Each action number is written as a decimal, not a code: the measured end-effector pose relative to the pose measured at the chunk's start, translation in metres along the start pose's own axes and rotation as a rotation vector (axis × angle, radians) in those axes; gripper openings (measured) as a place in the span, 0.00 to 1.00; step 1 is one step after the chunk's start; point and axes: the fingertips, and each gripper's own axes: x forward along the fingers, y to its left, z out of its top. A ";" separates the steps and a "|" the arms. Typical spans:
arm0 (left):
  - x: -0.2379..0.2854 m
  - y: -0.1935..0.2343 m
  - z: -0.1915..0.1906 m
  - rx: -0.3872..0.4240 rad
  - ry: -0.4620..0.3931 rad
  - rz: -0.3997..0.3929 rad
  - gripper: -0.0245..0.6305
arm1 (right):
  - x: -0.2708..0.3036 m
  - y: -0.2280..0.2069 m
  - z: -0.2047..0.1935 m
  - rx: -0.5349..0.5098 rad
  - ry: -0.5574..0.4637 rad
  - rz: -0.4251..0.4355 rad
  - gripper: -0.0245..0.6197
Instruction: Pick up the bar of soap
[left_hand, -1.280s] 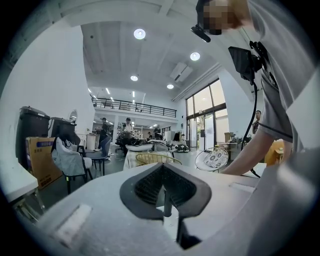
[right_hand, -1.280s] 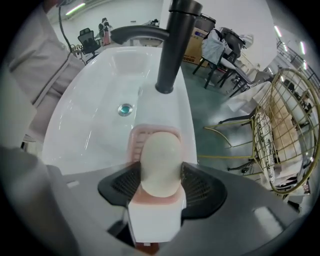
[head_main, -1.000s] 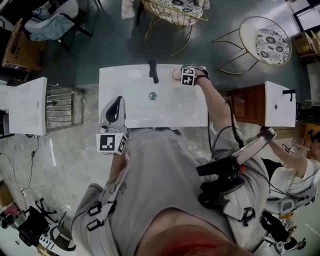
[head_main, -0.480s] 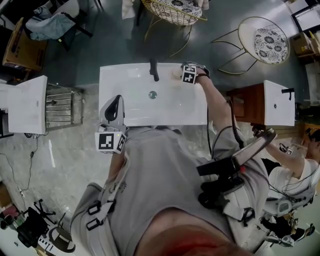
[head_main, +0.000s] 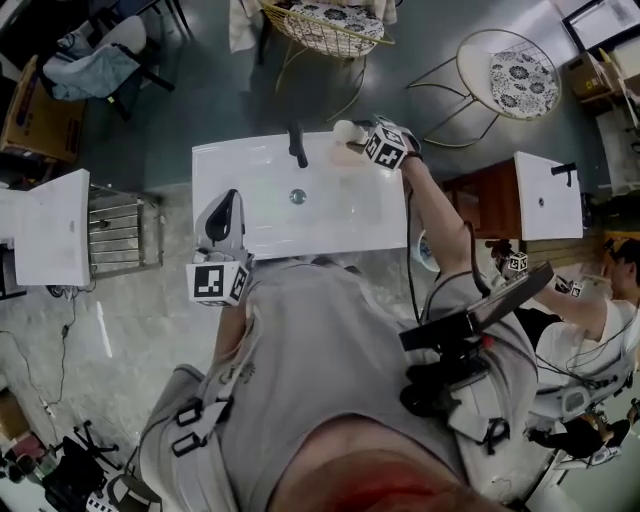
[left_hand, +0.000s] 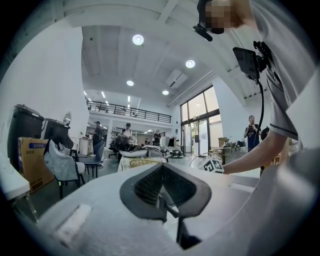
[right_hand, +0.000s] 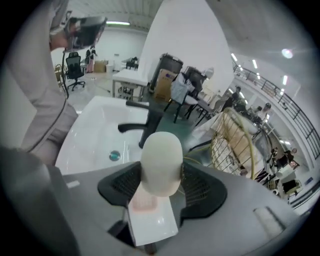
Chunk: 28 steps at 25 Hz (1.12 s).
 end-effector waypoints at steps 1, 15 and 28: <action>0.001 0.002 0.002 0.004 -0.005 -0.002 0.04 | -0.016 -0.005 0.017 0.014 -0.049 -0.026 0.43; 0.025 0.044 0.083 0.046 -0.129 -0.028 0.04 | -0.289 -0.049 0.209 0.536 -0.972 -0.263 0.44; 0.048 0.041 0.135 0.032 -0.223 -0.141 0.04 | -0.356 -0.018 0.228 0.631 -1.097 -0.390 0.44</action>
